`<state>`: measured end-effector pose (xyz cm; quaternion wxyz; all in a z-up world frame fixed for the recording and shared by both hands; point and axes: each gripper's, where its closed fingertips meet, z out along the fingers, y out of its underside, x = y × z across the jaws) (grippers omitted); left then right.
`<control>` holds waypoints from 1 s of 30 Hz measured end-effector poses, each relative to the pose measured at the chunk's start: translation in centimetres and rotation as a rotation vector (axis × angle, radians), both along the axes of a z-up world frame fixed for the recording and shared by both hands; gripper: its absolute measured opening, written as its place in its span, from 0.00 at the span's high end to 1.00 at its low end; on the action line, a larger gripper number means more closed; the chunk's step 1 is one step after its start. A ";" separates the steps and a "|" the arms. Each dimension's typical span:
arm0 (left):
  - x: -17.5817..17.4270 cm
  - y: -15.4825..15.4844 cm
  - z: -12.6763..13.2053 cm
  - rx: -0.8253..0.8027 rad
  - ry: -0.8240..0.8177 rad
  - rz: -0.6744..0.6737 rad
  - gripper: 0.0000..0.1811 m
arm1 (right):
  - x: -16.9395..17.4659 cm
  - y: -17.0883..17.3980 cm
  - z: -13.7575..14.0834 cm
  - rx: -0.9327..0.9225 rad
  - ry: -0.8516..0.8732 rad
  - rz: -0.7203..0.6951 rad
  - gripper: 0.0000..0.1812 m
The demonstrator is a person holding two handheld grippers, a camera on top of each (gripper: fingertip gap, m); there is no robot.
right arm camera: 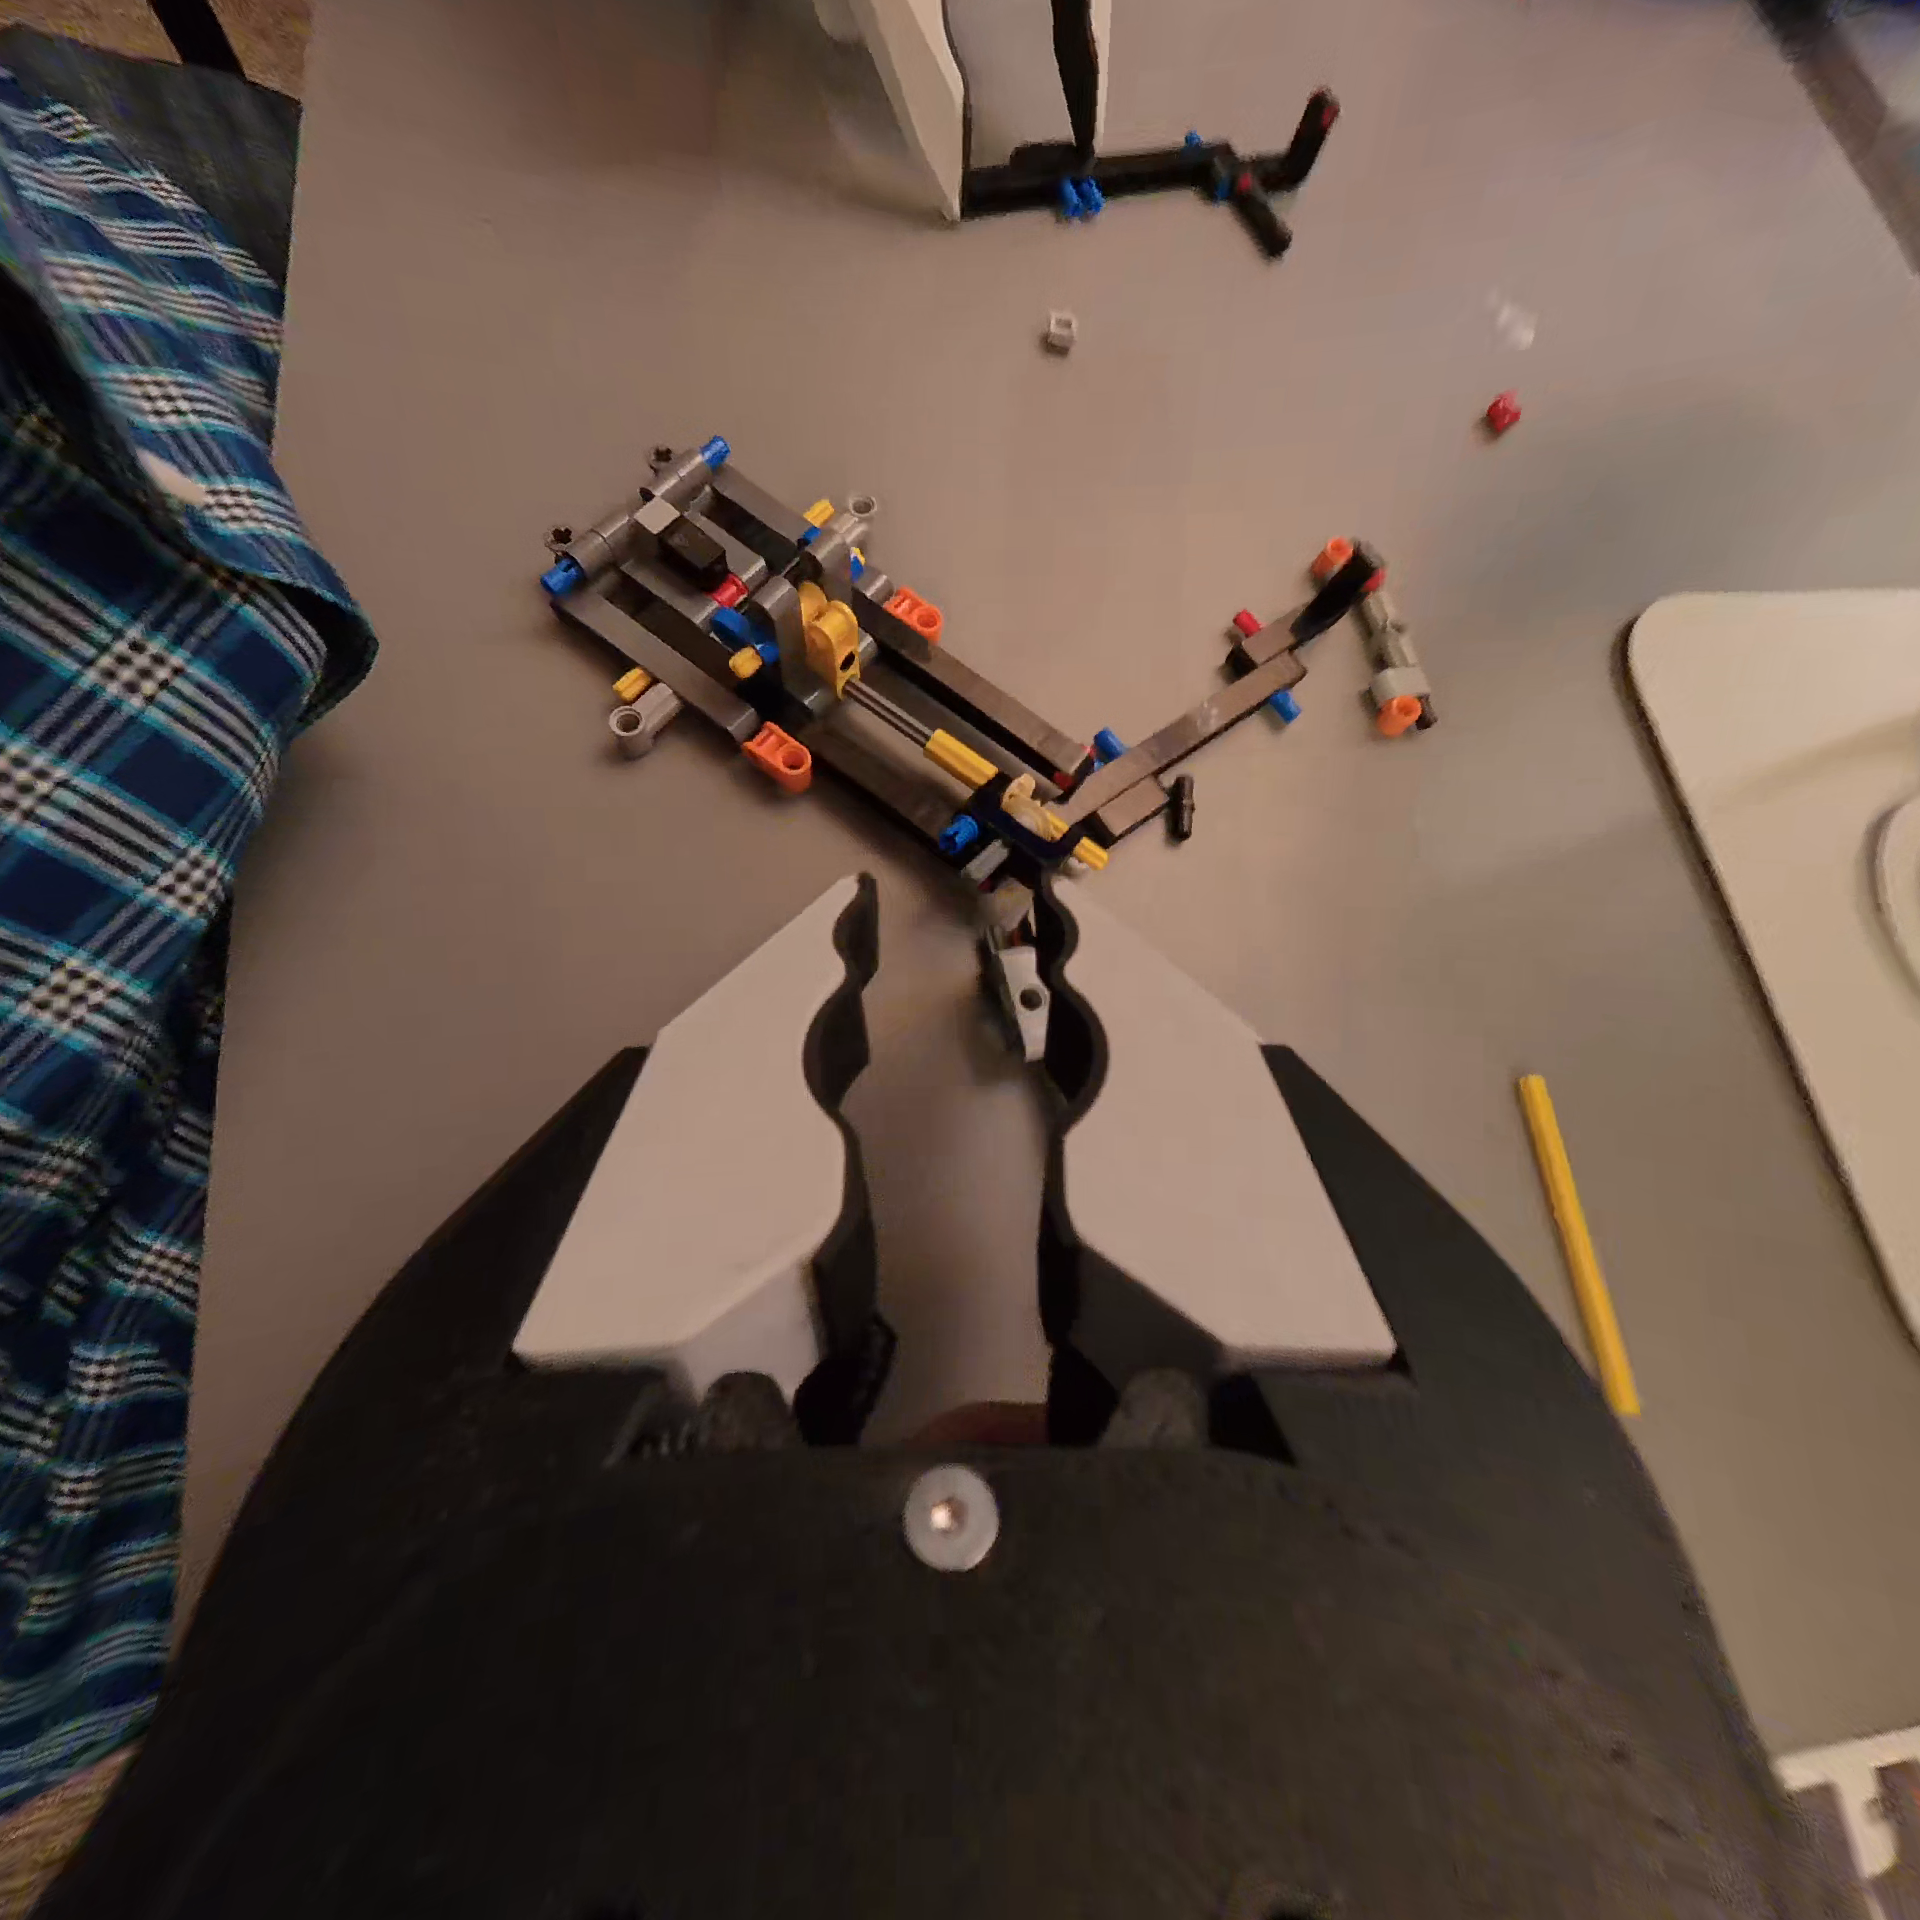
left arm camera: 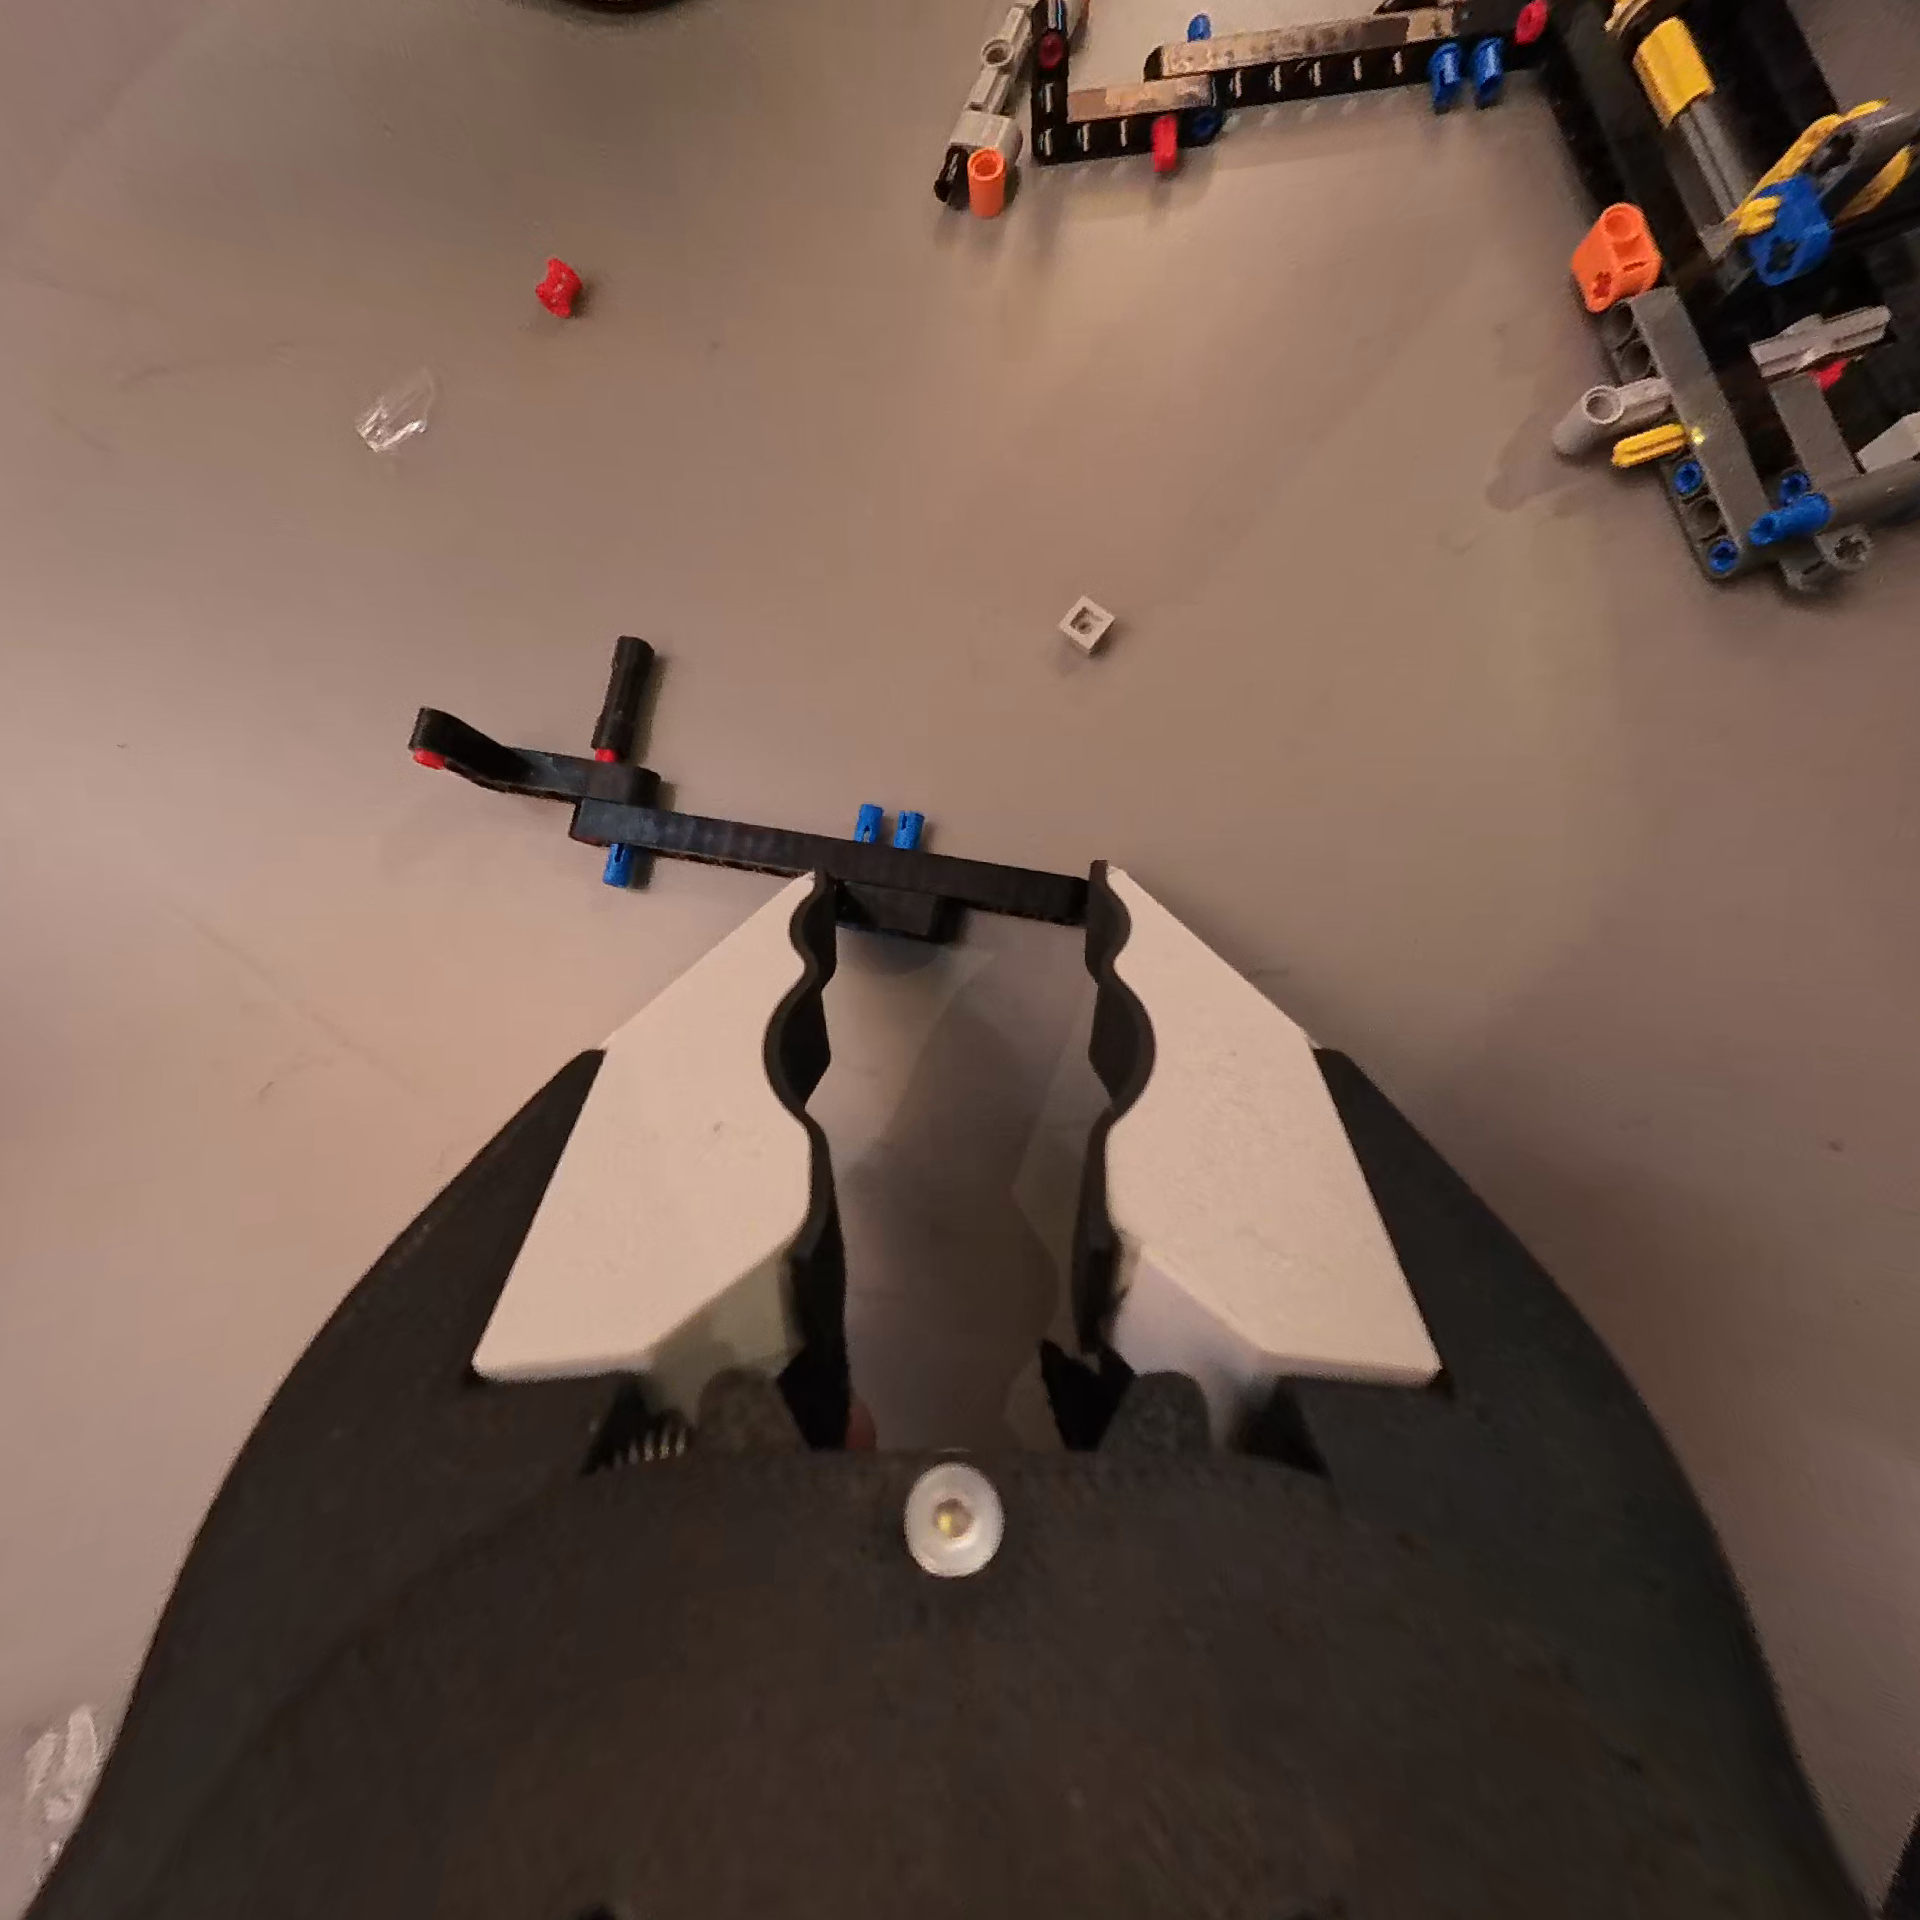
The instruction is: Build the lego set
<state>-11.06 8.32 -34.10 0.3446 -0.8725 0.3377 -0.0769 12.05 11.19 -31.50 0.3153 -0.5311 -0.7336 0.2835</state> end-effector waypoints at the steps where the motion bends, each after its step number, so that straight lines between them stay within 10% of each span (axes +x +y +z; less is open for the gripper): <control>1: 0.1 0.0 0.0 -0.001 -0.003 0.001 0.74 | 0.1 0.0 -0.4 -0.017 -0.032 -0.019 0.83; 23: 1.3 -0.7 0.9 0.039 -0.037 -0.015 0.84 | -3.3 0.4 -0.9 -0.077 -0.132 0.063 0.78; 30: 1.5 -0.9 0.6 0.028 -0.033 -0.023 0.78 | -4.3 4.1 -0.4 -0.125 -0.144 -0.113 0.86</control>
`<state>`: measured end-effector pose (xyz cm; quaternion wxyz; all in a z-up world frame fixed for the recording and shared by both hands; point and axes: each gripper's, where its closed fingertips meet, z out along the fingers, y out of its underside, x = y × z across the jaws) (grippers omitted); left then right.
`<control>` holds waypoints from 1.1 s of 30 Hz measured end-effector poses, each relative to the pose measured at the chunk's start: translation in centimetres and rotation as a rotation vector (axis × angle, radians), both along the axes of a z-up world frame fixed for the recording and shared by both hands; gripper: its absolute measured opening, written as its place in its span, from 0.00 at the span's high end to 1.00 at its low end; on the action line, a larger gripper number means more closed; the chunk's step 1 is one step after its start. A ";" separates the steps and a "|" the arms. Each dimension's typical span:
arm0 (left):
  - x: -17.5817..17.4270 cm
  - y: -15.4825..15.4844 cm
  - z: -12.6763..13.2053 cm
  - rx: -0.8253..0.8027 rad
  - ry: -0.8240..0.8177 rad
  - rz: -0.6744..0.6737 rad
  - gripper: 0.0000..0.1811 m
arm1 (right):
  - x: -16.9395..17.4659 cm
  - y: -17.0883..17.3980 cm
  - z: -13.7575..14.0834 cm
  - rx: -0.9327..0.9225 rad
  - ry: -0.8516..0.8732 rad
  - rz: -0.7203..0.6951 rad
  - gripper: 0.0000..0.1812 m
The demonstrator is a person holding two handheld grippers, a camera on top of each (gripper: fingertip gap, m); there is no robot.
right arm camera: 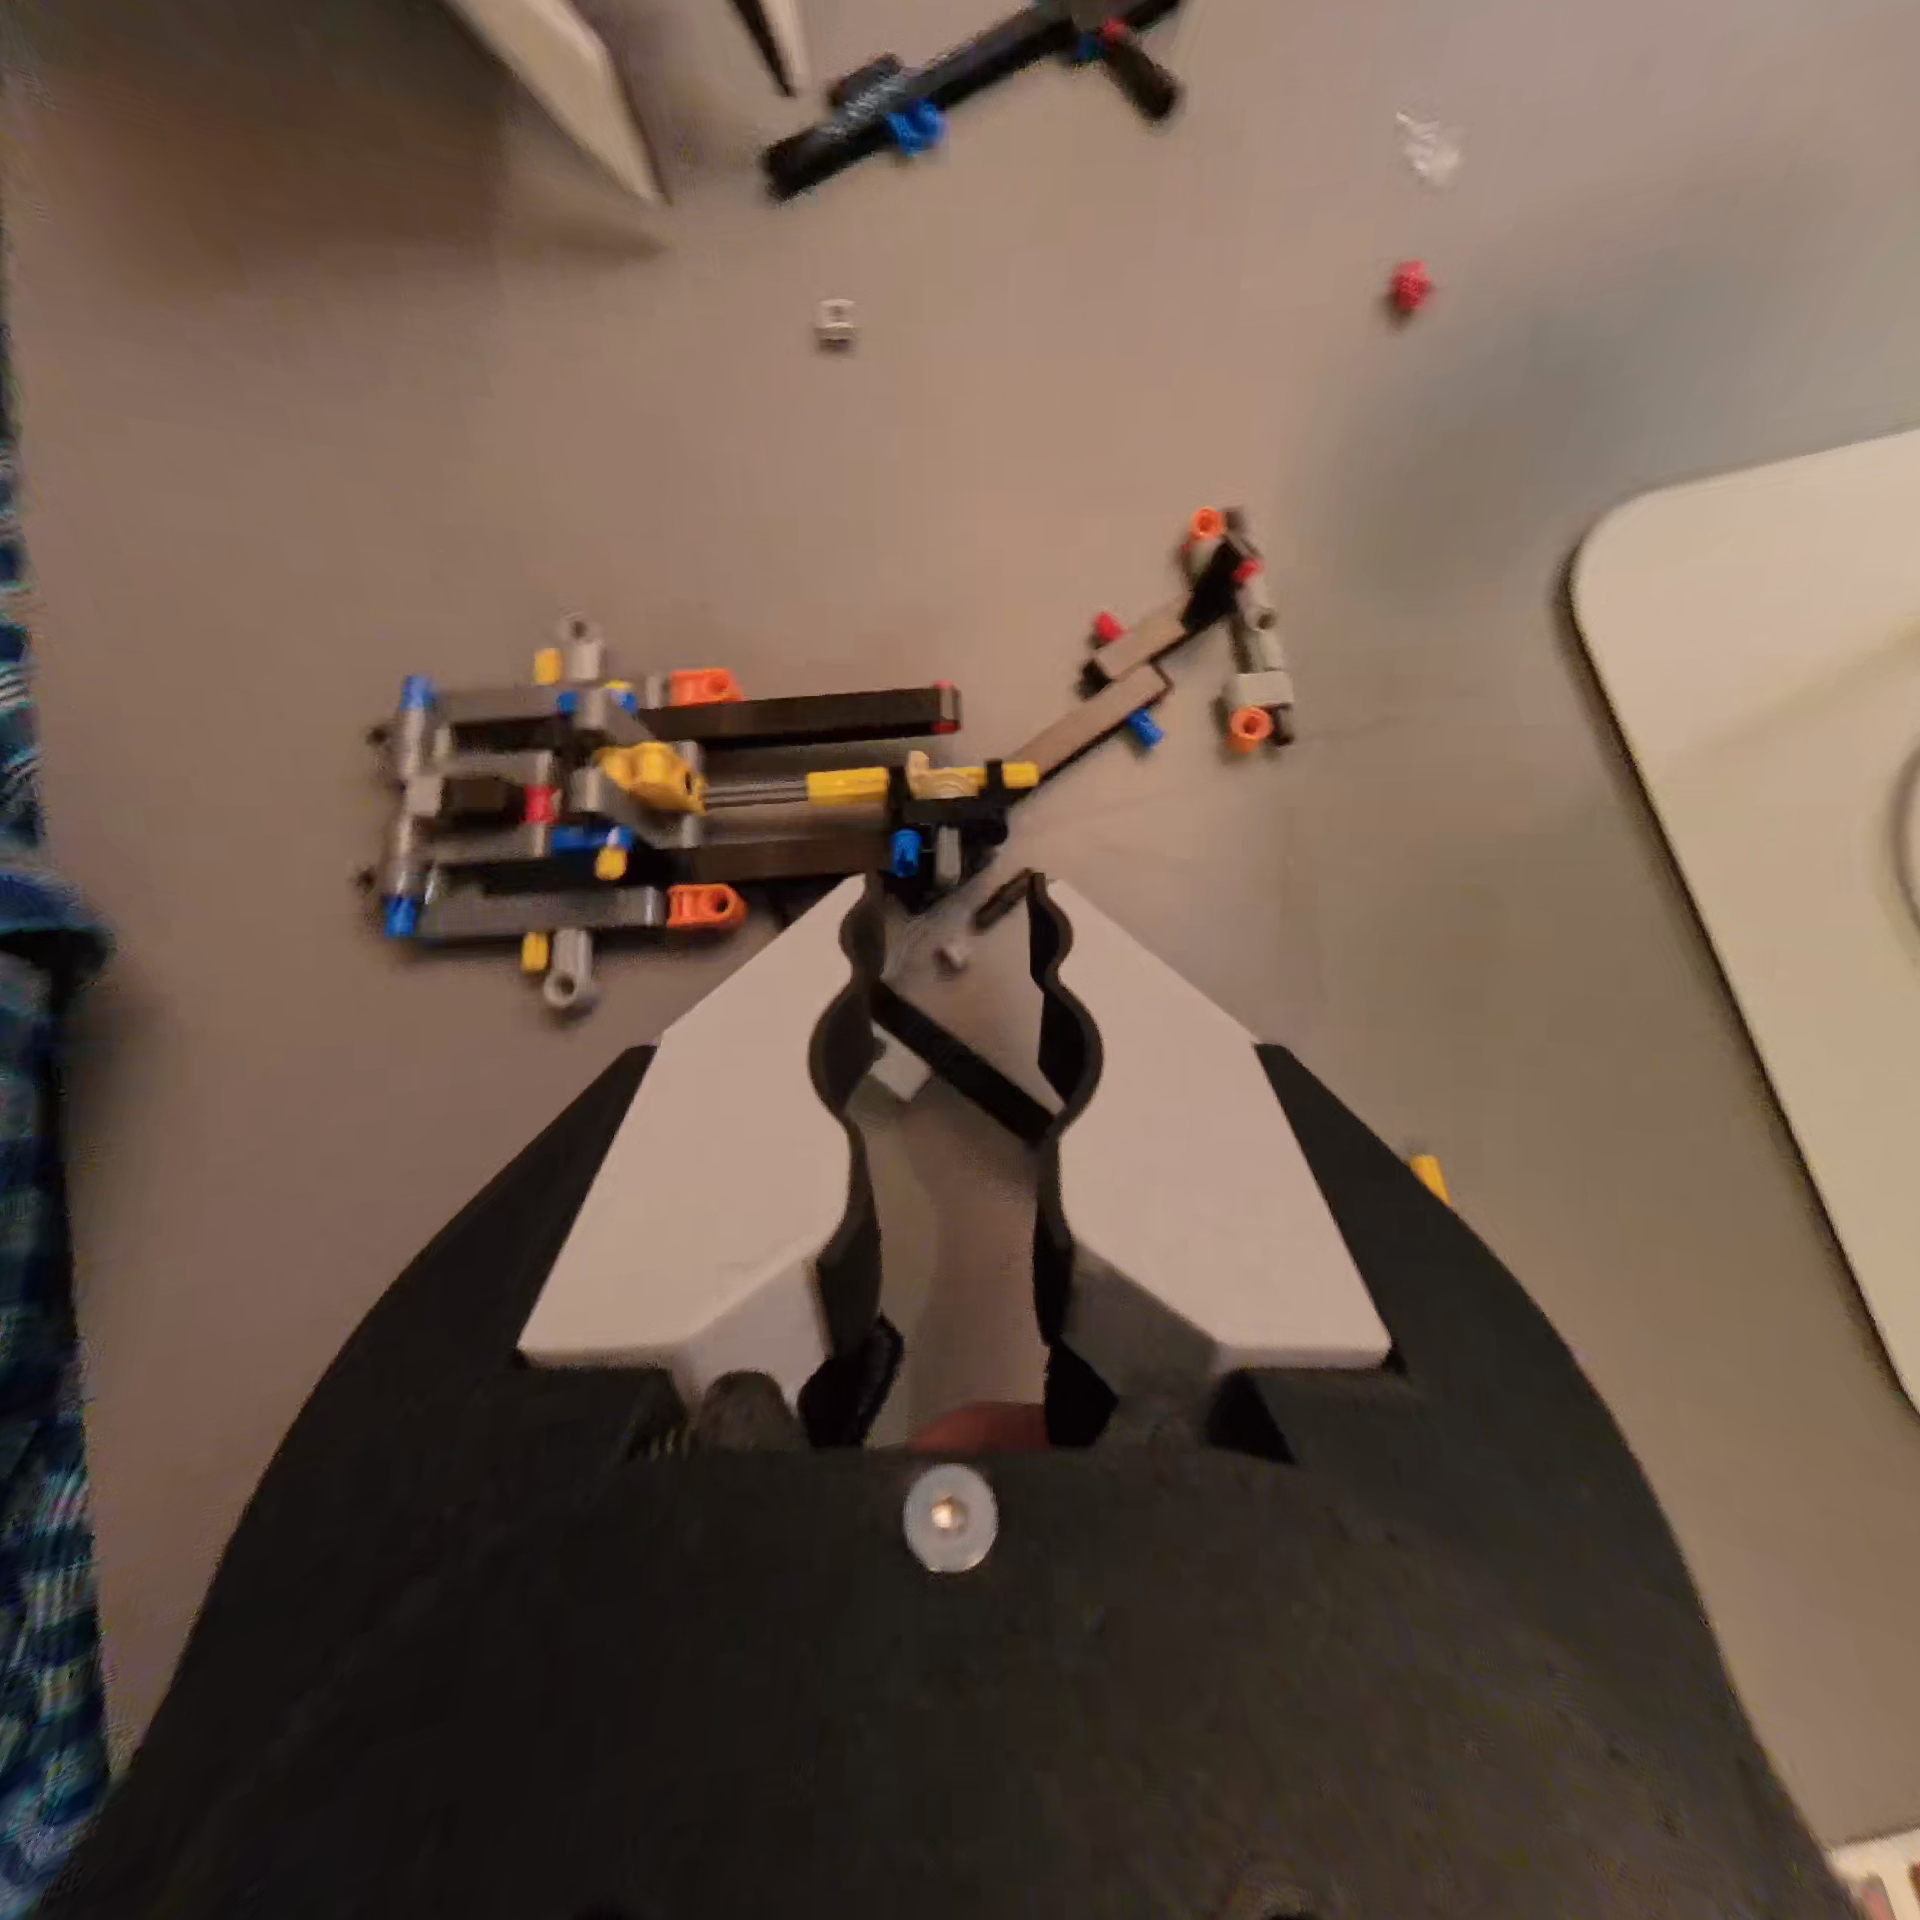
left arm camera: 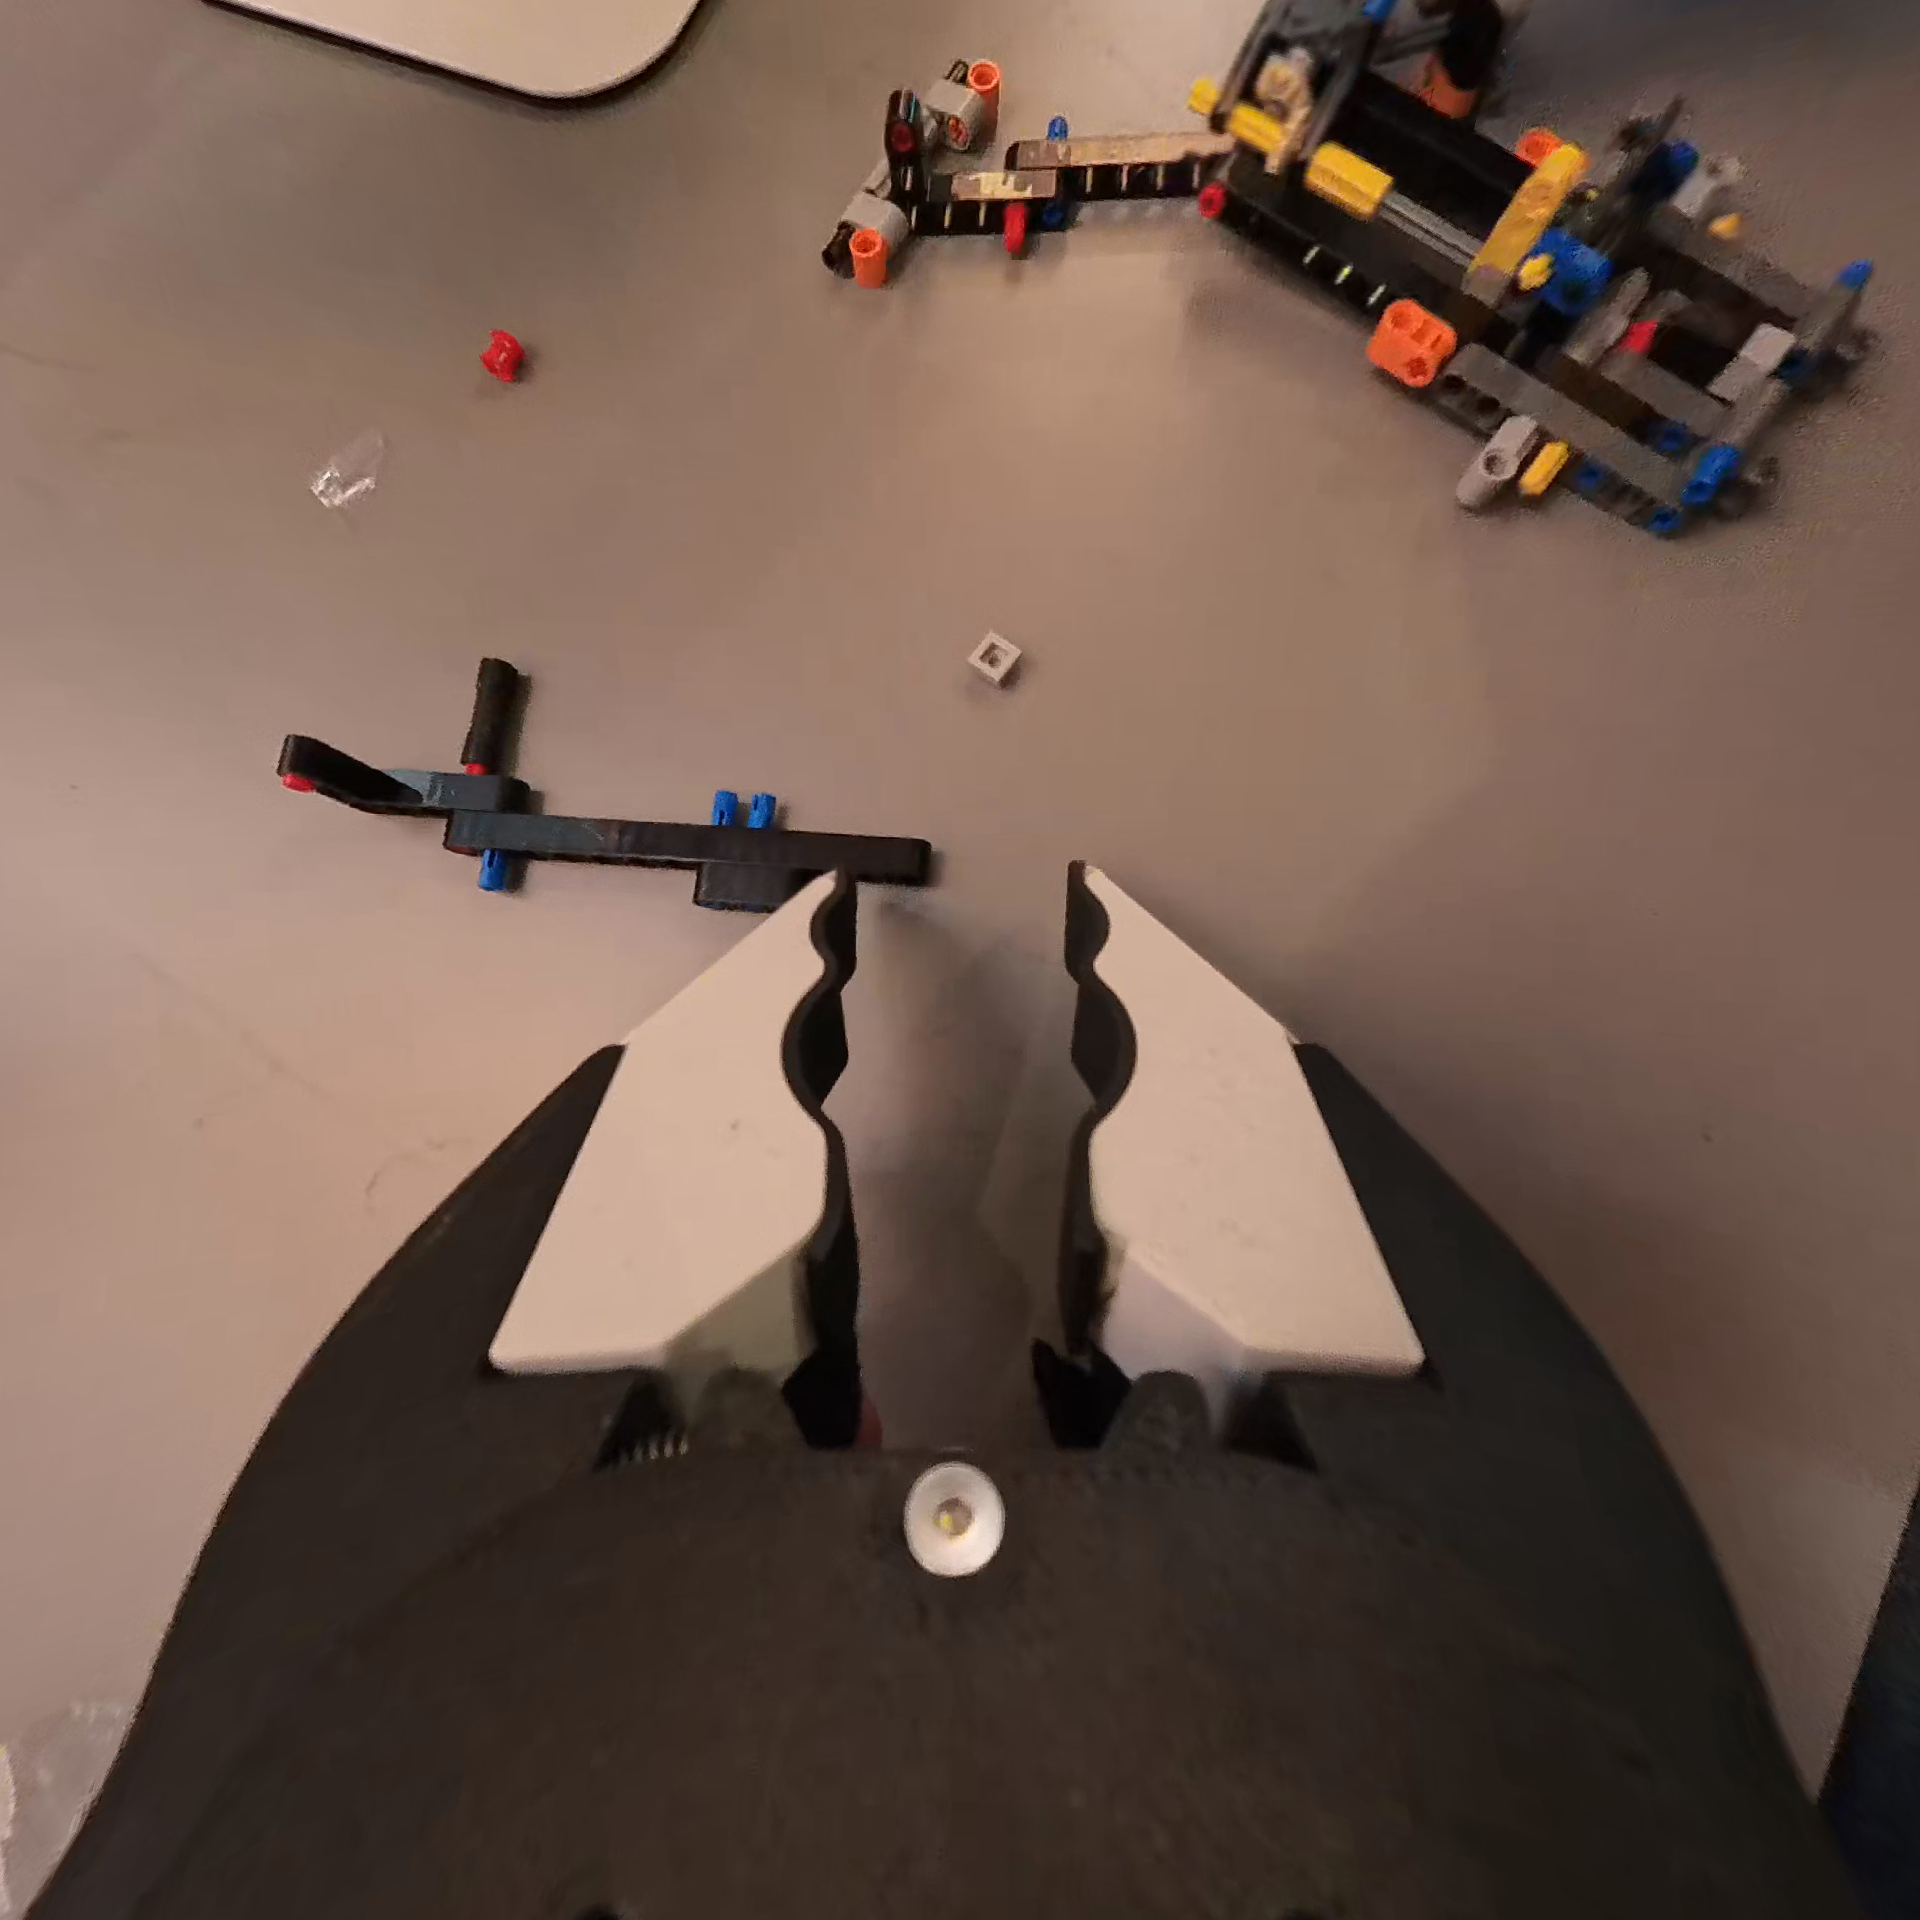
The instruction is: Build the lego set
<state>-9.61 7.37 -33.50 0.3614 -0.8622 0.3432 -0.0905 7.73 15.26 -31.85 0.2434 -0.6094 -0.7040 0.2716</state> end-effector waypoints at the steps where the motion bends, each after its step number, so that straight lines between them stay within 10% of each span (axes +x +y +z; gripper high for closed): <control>1: 0.0 0.0 0.1 0.002 0.000 -0.002 0.78 | -0.2 0.4 -0.1 -0.005 -0.007 -0.024 0.87; 24: -2.0 0.3 0.1 0.008 0.029 0.044 0.73 | -0.5 2.0 -2.4 0.077 -0.094 -0.129 0.99; 33: -2.3 1.2 -0.2 0.020 0.060 0.041 0.67 | -3.5 1.8 2.7 0.150 0.017 -0.008 0.99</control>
